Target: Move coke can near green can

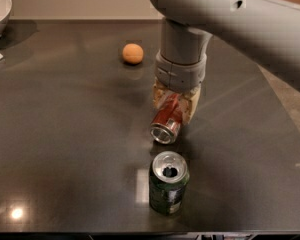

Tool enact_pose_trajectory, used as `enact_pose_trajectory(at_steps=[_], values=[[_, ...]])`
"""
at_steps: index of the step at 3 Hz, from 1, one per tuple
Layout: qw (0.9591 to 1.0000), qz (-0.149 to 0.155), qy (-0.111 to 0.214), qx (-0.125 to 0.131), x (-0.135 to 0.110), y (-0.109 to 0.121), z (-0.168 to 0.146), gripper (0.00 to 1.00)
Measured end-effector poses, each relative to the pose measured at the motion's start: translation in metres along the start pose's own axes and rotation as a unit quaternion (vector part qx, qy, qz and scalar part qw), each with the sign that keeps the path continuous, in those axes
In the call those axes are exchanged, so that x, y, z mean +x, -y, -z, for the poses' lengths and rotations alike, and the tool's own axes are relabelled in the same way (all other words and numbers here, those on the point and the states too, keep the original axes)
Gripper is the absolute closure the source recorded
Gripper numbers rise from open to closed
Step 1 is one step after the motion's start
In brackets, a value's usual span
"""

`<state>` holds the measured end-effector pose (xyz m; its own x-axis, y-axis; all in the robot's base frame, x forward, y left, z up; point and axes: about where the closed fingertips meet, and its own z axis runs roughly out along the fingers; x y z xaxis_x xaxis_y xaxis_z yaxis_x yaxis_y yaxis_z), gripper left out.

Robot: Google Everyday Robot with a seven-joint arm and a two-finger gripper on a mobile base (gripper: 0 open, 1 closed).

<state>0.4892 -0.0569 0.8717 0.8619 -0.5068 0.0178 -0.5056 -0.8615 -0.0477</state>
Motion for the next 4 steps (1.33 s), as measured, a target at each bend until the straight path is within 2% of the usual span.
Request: enact_pose_trajectory(at_steps=[1, 2, 4], values=[[0.9997, -0.019, 0.015, 0.005, -0.016, -0.016, 0.007, 1.00], [0.9989, -0.033, 0.033, 0.006, -0.024, -0.021, 0.003, 0.82], [0.9975, -0.046, 0.054, 0.003, -0.030, -0.022, -0.010, 0.35]])
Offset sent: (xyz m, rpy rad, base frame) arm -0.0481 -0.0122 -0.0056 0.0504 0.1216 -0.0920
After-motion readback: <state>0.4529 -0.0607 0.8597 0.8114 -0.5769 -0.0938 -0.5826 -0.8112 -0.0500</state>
